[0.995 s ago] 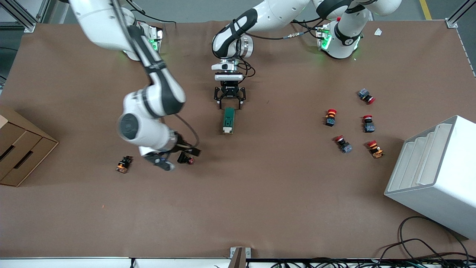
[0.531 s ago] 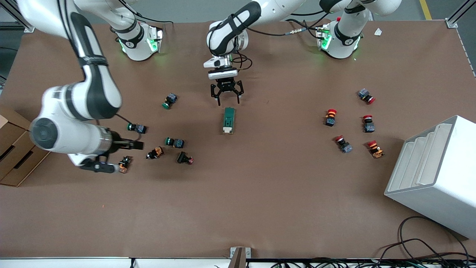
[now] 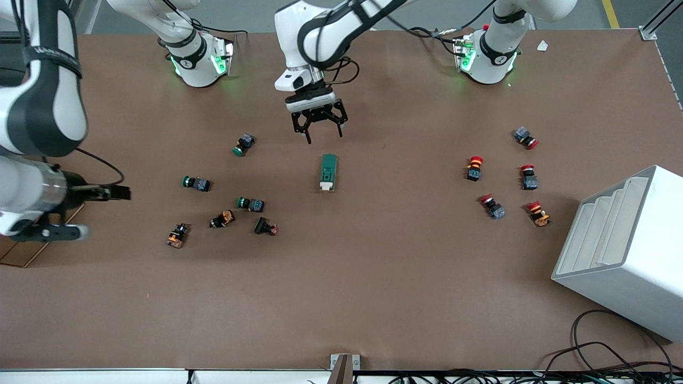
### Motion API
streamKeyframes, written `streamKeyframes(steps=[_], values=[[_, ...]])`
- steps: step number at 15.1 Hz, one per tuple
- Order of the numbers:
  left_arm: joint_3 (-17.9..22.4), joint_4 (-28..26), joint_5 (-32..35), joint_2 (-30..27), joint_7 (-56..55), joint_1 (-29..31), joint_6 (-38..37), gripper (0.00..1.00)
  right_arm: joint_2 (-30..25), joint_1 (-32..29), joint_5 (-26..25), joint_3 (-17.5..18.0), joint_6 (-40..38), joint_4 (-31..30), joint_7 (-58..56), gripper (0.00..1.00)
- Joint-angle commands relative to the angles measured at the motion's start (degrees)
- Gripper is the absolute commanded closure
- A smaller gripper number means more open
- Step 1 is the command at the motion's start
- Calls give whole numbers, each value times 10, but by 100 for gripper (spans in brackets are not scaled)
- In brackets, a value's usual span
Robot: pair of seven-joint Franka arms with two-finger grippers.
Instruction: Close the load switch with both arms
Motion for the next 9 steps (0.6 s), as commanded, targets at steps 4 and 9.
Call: streamKeyframes(steps=[4, 9], values=[[-3, 38, -172, -75, 127, 153, -5, 0, 0, -28, -10, 11, -62, 71, -1, 0], [-6, 62, -272, -106, 282, 288, -27, 0, 1, -40, -8, 11, -66, 93, -2, 0]])
